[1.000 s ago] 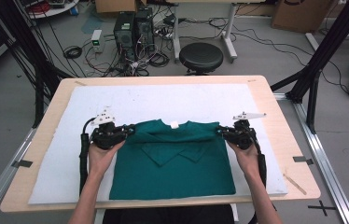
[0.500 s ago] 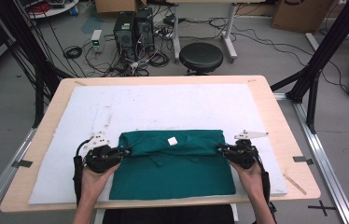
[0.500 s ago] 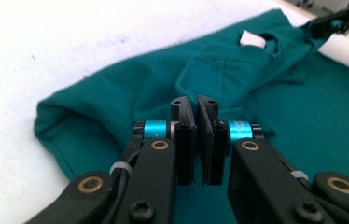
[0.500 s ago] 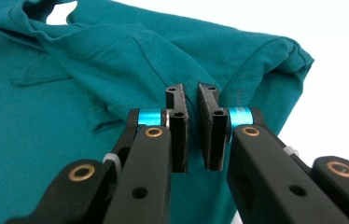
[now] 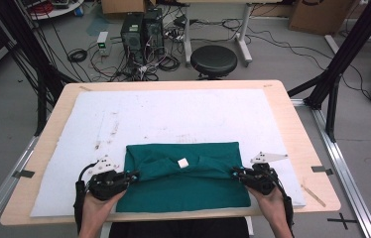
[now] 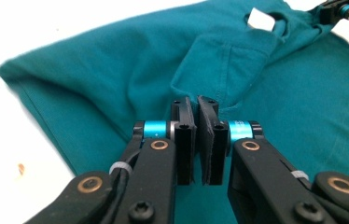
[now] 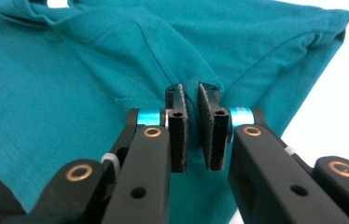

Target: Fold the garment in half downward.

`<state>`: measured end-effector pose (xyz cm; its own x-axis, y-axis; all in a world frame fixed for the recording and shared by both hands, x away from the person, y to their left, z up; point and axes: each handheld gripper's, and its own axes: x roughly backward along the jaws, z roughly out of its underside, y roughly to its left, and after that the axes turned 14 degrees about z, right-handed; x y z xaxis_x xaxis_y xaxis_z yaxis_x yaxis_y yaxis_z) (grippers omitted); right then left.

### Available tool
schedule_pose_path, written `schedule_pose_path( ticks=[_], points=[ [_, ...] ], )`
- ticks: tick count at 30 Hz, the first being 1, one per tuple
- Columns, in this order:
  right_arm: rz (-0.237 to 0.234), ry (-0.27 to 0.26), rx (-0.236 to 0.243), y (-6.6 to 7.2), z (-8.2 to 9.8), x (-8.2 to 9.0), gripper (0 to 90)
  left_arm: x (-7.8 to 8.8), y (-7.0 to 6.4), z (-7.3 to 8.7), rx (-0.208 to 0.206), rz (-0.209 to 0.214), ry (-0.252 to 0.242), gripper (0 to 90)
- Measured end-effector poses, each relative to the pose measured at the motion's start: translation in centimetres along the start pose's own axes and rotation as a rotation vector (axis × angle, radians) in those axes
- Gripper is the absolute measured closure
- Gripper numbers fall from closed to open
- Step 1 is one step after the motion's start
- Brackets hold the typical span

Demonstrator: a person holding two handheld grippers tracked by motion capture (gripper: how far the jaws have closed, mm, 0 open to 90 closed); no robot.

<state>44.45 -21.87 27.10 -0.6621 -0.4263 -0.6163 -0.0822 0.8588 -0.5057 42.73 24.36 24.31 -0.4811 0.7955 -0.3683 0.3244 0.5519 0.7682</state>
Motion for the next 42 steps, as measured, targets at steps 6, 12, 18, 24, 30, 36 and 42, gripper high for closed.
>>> schedule_pose_path(
  ticks=[6,12,18,24,30,36,42],
  points=[
    [-0.031,-0.002,-0.016,0.1,0.0,-0.1,57.8,0.0,0.3,0.1,0.039,0.051,-0.017,69.4],
    [-0.062,-0.018,-0.014,0.7,-1.8,-0.1,47.0,-0.3,0.3,-2.2,0.009,0.056,-0.047,57.6],
    [-0.032,0.033,0.001,1.0,-3.5,-2.2,47.8,-2.8,1.2,-3.3,0.021,0.066,0.035,56.6],
    [-0.031,0.105,0.04,1.5,-2.9,-3.6,82.0,-3.5,1.1,-2.6,0.02,0.131,0.066,82.3],
    [-0.052,0.046,0.039,1.7,-2.1,-1.6,88.5,-1.6,0.0,-2.1,-0.007,0.168,0.027,87.7],
    [-0.129,0.045,0.062,2.0,-0.6,-0.2,88.4,-0.7,-1.5,-0.9,-0.018,0.207,0.035,87.8],
    [-0.142,0.07,0.069,2.3,1.2,0.2,87.6,-0.9,-2.7,0.6,-0.032,0.226,0.083,88.0]
  ],
)
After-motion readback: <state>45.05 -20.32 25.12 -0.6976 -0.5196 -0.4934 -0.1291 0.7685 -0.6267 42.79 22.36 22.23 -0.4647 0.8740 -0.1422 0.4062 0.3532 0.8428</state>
